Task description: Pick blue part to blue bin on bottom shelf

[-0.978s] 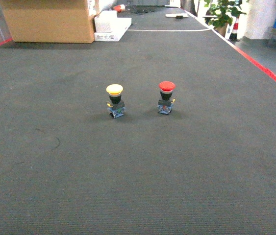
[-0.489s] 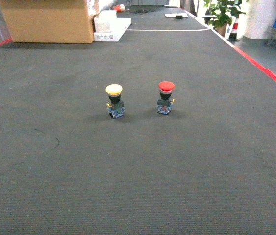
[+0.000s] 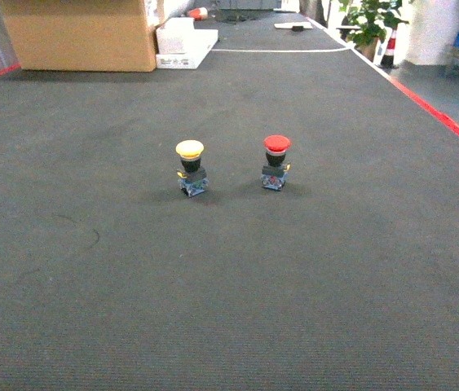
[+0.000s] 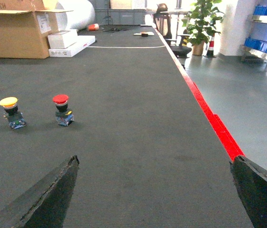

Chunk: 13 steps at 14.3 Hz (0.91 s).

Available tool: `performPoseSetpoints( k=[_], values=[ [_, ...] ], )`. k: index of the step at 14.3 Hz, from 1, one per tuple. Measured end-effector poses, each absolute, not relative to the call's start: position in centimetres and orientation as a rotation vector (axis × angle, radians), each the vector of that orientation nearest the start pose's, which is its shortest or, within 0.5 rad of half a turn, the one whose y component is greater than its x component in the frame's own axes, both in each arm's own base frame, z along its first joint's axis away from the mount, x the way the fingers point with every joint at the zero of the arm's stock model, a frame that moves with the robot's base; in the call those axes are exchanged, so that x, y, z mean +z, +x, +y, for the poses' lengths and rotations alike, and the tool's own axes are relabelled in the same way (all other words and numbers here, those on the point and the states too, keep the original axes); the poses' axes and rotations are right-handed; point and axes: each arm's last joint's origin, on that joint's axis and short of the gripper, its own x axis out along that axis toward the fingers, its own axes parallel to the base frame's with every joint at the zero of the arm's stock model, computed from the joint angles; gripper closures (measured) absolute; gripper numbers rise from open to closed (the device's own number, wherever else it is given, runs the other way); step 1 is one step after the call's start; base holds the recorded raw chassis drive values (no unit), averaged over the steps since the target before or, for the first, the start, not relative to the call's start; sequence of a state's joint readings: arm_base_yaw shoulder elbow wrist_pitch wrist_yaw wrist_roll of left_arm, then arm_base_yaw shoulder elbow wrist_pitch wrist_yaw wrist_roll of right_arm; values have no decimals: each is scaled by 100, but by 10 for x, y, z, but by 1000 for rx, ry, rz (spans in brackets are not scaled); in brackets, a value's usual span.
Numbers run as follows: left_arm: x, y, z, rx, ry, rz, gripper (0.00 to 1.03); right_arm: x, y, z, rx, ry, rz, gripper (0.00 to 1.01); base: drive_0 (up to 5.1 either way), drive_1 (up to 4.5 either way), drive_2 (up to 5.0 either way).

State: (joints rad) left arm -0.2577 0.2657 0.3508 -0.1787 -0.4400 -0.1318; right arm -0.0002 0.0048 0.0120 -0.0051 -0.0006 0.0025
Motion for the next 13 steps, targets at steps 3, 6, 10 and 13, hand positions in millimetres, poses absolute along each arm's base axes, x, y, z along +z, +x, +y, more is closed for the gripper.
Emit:
performPoseSetpoints(
  k=[3, 6, 10, 13],
  values=[
    [245, 98, -13, 188, -100, 76, 60, 167, 97, 0, 0, 2, -2, 3, 0, 0, 0],
    [243, 98, -13, 187, -97, 83, 60, 167, 97, 0, 0, 2, -6, 3, 0, 0, 0],
    [244, 97, -13, 185, -102, 70, 60, 167, 97, 0, 0, 2, -7, 3, 0, 0, 0],
    [244, 97, -13, 185, -101, 73, 60, 167, 97, 0, 0, 2, -2, 3, 0, 0, 0]
  ],
)
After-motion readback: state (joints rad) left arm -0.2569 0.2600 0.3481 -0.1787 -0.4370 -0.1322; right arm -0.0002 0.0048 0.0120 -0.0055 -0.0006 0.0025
